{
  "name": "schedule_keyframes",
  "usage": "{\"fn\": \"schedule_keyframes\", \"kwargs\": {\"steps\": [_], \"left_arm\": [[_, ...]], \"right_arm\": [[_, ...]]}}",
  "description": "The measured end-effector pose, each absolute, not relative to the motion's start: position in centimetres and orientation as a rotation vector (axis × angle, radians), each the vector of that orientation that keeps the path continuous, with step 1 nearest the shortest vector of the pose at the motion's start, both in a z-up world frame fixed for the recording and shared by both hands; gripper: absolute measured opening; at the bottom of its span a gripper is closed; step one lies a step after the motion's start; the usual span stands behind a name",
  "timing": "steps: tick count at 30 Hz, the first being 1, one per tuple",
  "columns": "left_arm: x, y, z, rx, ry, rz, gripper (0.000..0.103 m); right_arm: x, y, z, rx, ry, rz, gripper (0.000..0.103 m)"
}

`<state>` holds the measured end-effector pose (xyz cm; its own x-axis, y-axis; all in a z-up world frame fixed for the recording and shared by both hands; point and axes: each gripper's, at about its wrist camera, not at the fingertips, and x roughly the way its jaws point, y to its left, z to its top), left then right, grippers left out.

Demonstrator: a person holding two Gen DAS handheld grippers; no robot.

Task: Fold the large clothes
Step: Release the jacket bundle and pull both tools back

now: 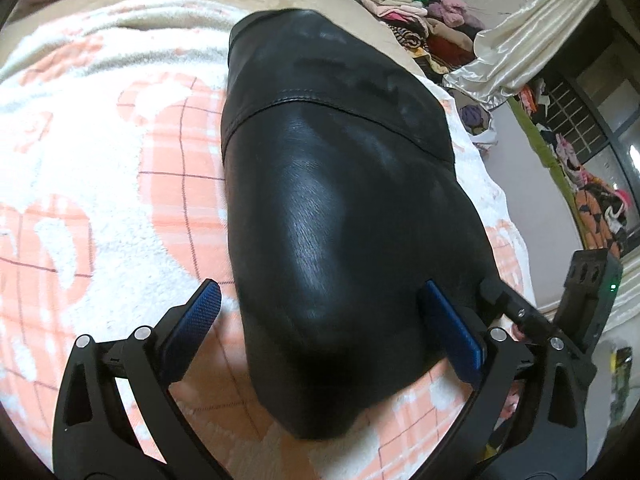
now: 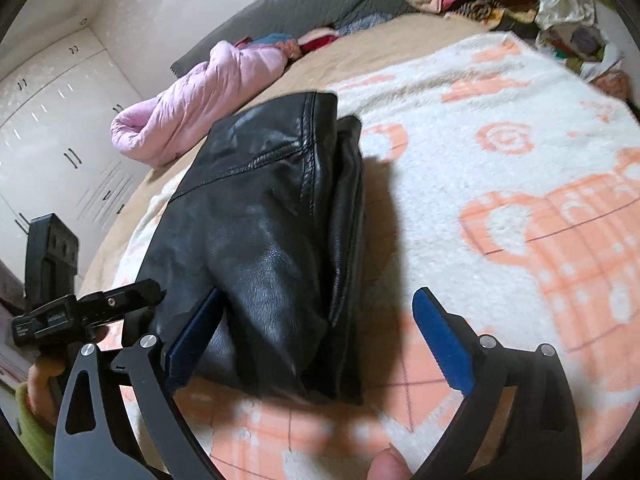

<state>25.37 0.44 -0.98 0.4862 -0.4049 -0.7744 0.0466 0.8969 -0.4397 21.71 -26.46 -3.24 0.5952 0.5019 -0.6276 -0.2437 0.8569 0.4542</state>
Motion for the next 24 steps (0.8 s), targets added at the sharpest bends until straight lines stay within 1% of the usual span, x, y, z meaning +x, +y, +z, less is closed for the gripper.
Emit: {"fn": "schedule_keyframes", "kwargs": {"steps": [9,15,24], "left_arm": [[22.0,-0.7,0.9,-0.3,0.974,-0.277,0.093],[19.8,-1.0,1.8,-0.272,0.934,-0.272,0.093],[16.3,-0.7,2.4,-0.267,0.871,-0.258,0.093]], "right_arm": [[17.8,-26.1,-1.3,0.244,0.714,0.385,0.098],[14.8,-25.2,0.0,0.21,0.648,0.392,0.098],[9.6,-24.6,0.6,0.185,0.607,0.402,0.099]]}}
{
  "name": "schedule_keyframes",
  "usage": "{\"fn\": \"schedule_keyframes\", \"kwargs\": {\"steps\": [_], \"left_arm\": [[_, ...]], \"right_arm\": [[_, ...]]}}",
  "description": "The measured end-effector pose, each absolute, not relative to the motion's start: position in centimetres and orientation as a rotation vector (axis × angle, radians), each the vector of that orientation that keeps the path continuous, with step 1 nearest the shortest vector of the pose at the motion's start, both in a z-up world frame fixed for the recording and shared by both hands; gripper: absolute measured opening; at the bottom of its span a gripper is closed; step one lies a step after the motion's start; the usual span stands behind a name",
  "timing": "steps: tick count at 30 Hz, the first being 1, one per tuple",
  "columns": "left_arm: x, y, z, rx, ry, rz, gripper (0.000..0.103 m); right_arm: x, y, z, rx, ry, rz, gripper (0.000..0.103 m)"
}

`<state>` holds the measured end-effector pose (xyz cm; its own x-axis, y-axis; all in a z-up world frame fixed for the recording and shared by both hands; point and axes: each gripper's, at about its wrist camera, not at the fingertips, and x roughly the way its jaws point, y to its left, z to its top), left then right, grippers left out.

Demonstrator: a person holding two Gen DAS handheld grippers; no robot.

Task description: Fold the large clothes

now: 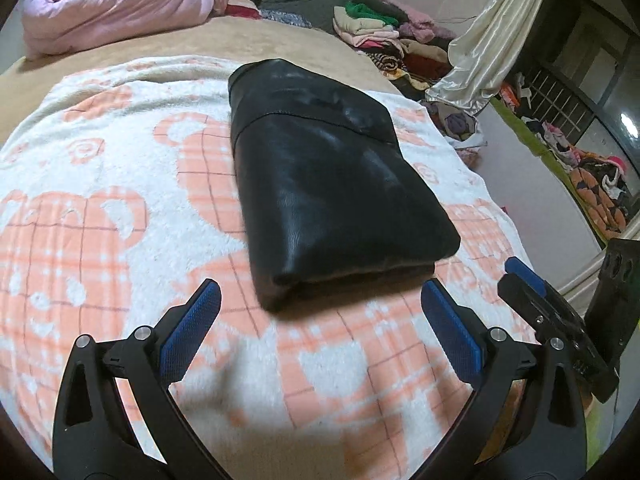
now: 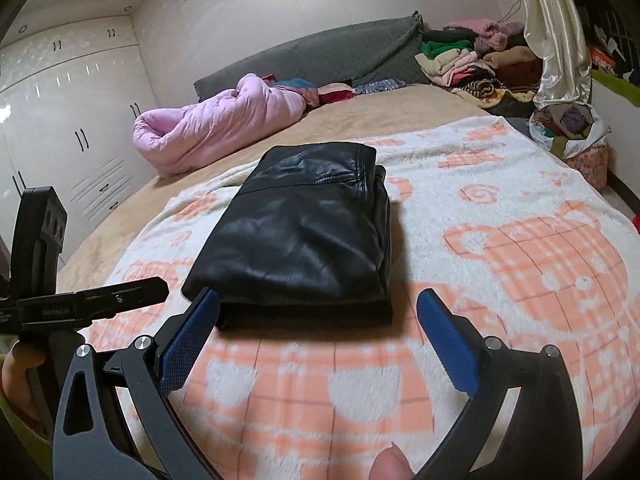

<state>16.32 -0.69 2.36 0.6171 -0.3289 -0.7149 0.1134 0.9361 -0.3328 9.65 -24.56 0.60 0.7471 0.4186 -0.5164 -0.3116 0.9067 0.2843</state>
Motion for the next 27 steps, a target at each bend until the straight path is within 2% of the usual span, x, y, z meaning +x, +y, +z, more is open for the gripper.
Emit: {"fn": "schedule_keyframes", "kwargs": {"steps": [12,27], "left_arm": [[11.6,-0.4,0.9,-0.259,0.837,-0.203,0.094],[10.3,-0.5,1.0,-0.211,0.833,-0.163,0.094]], "right_arm": [[4.9,-25.1,-1.0,0.127,0.641,0.337,0.099],[4.1,-25.1,-1.6,0.106,0.66,0.336,0.099]]}}
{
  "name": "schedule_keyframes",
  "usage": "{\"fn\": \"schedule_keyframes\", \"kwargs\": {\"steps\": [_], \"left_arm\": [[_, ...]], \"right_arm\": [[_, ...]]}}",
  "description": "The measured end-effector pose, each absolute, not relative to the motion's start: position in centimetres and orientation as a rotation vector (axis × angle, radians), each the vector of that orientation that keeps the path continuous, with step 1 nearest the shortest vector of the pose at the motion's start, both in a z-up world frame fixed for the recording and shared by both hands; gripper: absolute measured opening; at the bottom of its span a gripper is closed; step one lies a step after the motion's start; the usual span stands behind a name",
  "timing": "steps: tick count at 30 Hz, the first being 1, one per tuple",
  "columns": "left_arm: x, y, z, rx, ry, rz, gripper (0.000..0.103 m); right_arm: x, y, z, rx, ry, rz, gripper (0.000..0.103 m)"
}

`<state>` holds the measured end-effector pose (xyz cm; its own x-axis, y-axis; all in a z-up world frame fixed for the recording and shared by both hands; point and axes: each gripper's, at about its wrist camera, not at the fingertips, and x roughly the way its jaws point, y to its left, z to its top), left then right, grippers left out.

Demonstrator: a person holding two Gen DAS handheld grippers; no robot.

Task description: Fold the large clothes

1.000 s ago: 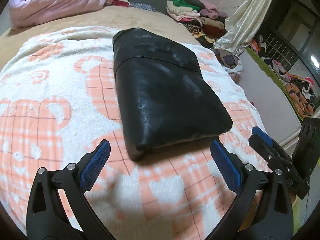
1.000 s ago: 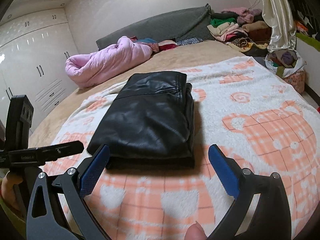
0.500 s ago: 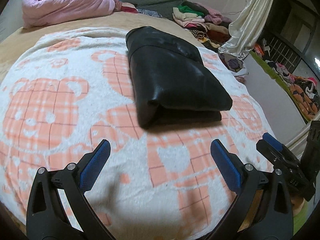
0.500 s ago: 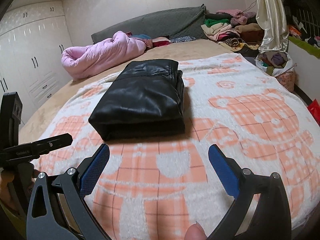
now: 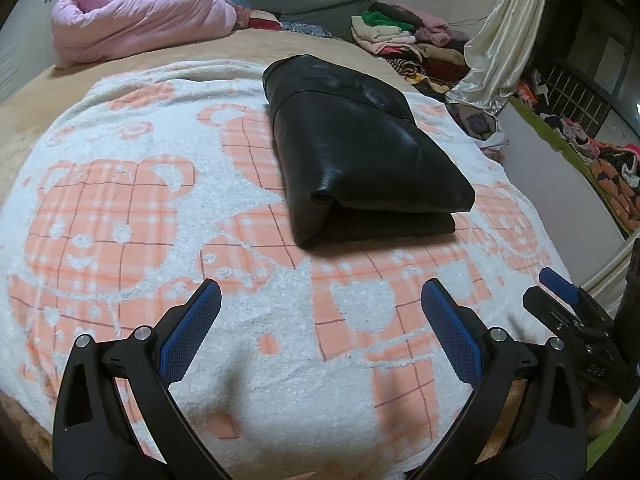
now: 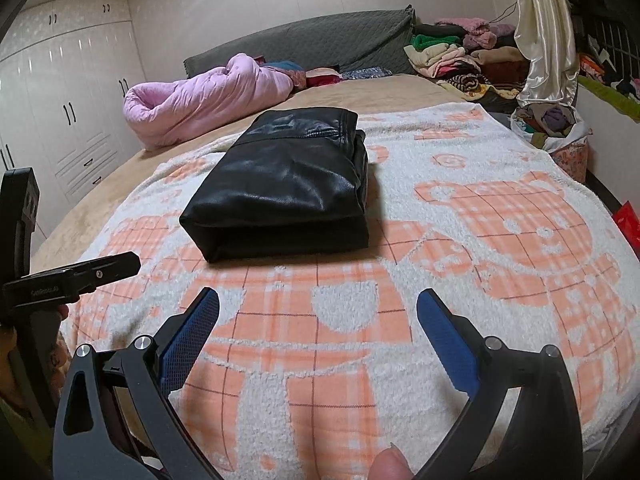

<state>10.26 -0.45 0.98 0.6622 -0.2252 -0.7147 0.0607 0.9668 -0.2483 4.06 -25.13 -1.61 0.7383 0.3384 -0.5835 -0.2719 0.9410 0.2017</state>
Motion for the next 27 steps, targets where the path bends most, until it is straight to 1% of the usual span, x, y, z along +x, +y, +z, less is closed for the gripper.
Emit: {"fn": "schedule_keyframes", "kwargs": {"steps": [27], "left_arm": [[9.92,-0.42,1.29,-0.195,0.814,-0.149,0.094]], "right_arm": [[3.94,-25.01,-1.64,0.091,0.657,0.328,0.099]]}}
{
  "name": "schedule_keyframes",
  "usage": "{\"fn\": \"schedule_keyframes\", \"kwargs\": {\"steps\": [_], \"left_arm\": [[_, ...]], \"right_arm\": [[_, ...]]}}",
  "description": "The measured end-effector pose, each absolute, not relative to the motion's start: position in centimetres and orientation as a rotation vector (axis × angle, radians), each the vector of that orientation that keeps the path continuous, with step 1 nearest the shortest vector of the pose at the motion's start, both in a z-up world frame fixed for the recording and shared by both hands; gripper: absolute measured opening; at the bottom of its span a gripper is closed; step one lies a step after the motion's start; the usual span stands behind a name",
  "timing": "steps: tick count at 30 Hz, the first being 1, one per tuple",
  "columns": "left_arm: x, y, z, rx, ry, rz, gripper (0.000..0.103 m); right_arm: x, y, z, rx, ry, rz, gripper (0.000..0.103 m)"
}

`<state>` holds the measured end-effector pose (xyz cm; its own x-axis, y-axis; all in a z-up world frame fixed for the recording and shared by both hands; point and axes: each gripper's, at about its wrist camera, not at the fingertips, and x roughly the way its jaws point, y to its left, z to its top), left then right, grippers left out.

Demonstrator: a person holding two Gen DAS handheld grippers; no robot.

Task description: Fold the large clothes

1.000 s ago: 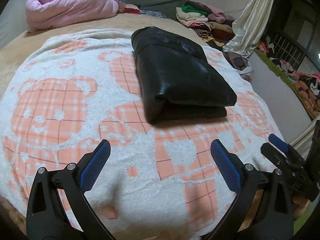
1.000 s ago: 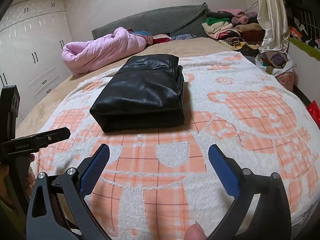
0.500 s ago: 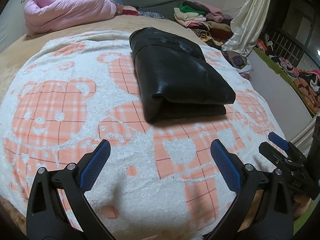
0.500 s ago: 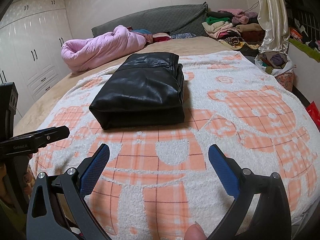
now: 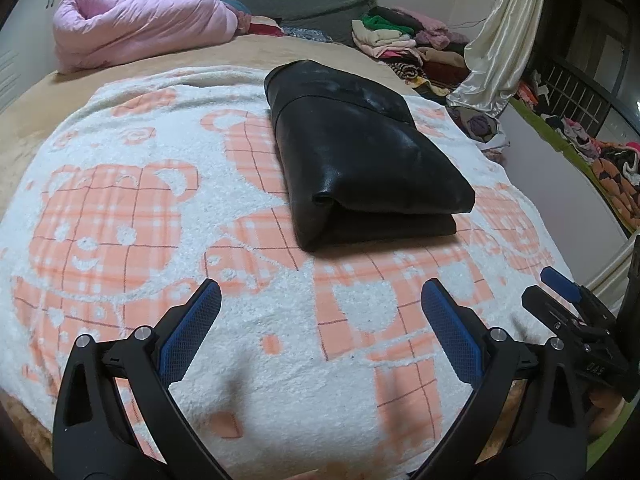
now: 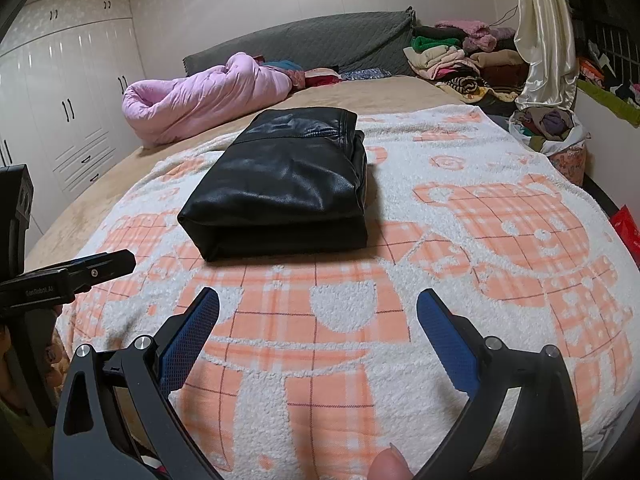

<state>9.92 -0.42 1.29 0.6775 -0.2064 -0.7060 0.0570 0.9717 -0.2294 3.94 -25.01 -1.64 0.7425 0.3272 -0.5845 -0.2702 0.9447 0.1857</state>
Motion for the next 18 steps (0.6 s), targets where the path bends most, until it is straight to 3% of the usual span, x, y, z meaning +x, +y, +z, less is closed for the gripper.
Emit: {"fn": "schedule_keyframes", "kwargs": {"steps": [18], "left_arm": [[9.92,-0.03,1.41,-0.192,0.808,-0.137,0.094]], "right_arm": [[4.09,-25.2,-1.67,0.086,0.665,0.323,0.099]]}}
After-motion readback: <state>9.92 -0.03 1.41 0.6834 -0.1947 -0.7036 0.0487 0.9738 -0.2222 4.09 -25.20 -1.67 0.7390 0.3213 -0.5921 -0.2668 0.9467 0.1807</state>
